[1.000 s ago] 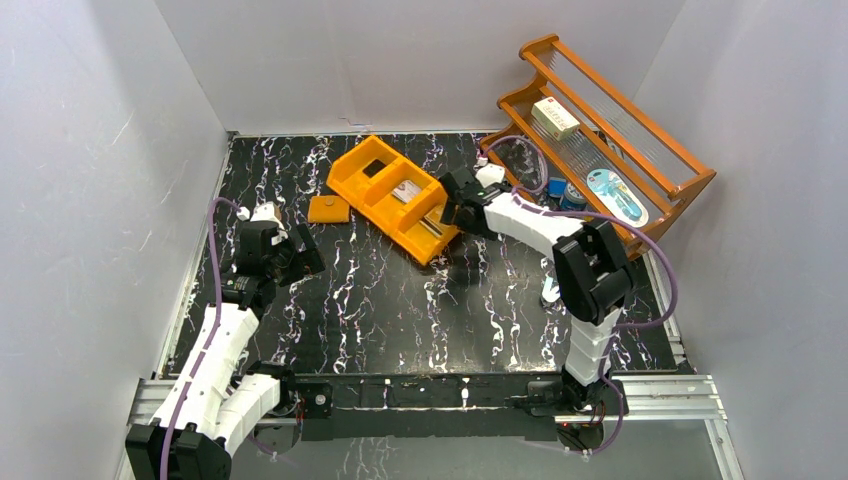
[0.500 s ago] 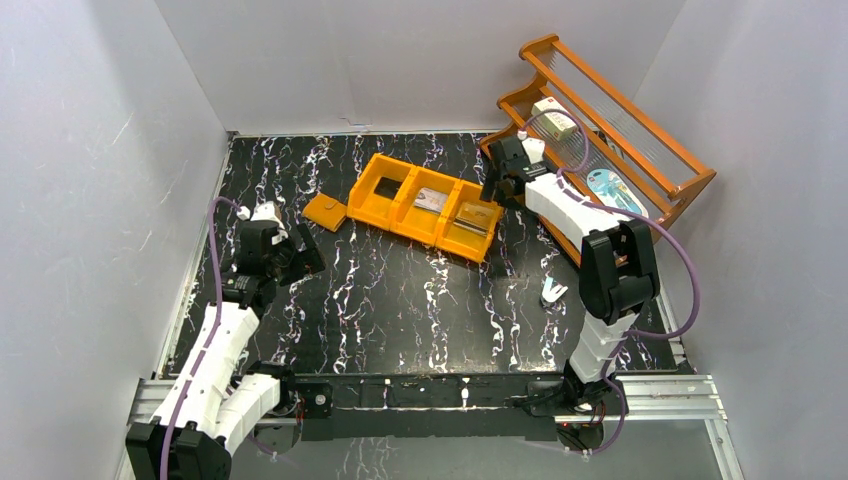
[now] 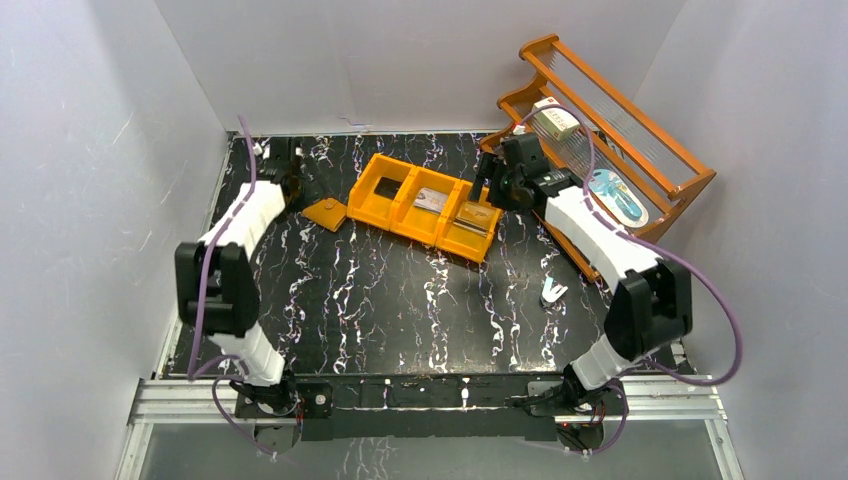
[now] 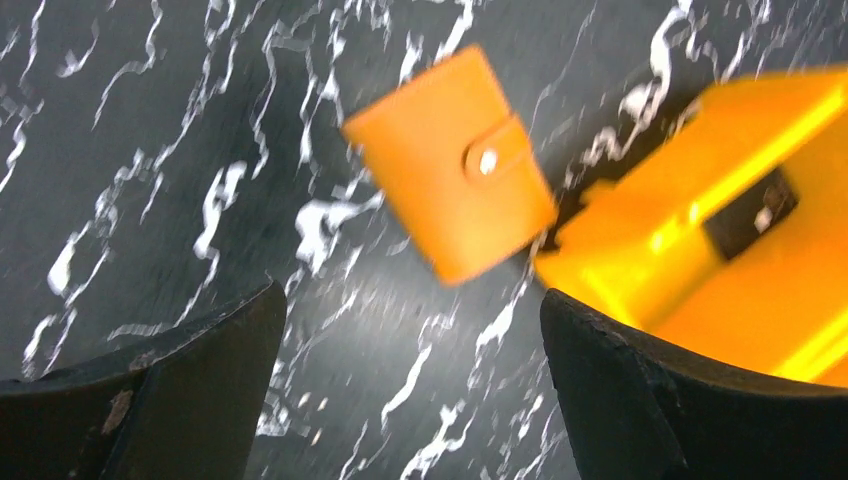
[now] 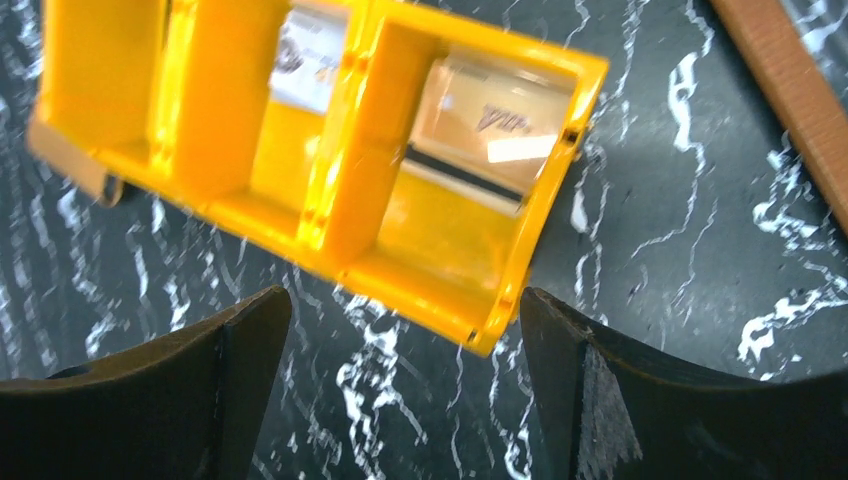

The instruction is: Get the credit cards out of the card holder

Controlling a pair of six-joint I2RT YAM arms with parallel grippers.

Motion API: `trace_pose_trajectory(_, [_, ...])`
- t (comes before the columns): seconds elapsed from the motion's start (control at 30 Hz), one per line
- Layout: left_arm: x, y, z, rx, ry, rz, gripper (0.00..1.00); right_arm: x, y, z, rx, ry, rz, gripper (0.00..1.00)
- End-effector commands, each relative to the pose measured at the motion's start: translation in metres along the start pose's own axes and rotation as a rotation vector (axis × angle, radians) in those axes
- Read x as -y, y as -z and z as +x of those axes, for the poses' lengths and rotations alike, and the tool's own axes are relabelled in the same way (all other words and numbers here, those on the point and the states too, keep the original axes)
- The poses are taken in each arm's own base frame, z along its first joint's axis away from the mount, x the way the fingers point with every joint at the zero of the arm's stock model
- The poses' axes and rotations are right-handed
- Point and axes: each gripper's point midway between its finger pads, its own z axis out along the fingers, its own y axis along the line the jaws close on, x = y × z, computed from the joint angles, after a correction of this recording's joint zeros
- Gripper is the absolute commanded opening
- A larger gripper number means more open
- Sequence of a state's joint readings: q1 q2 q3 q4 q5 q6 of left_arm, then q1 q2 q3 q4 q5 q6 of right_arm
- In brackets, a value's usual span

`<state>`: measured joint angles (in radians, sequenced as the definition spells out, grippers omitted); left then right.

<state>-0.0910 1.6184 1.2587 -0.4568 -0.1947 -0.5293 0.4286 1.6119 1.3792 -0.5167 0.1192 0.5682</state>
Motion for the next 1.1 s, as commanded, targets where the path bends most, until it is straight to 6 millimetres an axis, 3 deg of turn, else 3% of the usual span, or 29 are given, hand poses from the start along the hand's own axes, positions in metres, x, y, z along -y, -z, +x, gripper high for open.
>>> trace_pose_trajectory(0.0, [0.008, -0.028, -0.027, -0.031, 0.097, -0.058, 0.98, -0.026, 0.038, 0.005, 0.025, -0.01, -0.146, 0.93])
trace_pose_trajectory(0.2, [0.017, -0.071, -0.033, -0.111, 0.112, -0.119, 0.98, -0.022, 0.06, 0.016, 0.017, -0.036, -0.165, 0.93])
trace_pose_trajectory(0.43, [0.016, -0.105, -0.033, -0.174, 0.068, -0.198, 0.98, -0.017, 0.062, 0.033, -0.02, -0.05, -0.175, 0.94])
trace_pose_trajectory(0.6, [-0.006, -0.117, -0.002, -0.262, -0.029, -0.264, 0.98, -0.018, 0.059, 0.039, -0.046, -0.055, -0.184, 0.94])
trace_pose_trajectory(0.8, [-0.028, -0.102, 0.04, -0.334, -0.104, -0.265, 0.93, -0.02, 0.053, 0.038, -0.05, -0.055, -0.18, 0.94])
trace_pose_trajectory(0.93, [-0.029, -0.074, 0.065, -0.336, -0.117, -0.196, 0.9, -0.017, 0.039, 0.043, -0.083, -0.051, -0.152, 0.94])
trace_pose_trajectory(1.07, [-0.028, -0.052, 0.107, -0.38, -0.133, -0.136, 0.86, -0.025, 0.026, 0.045, -0.12, -0.039, -0.144, 0.92])
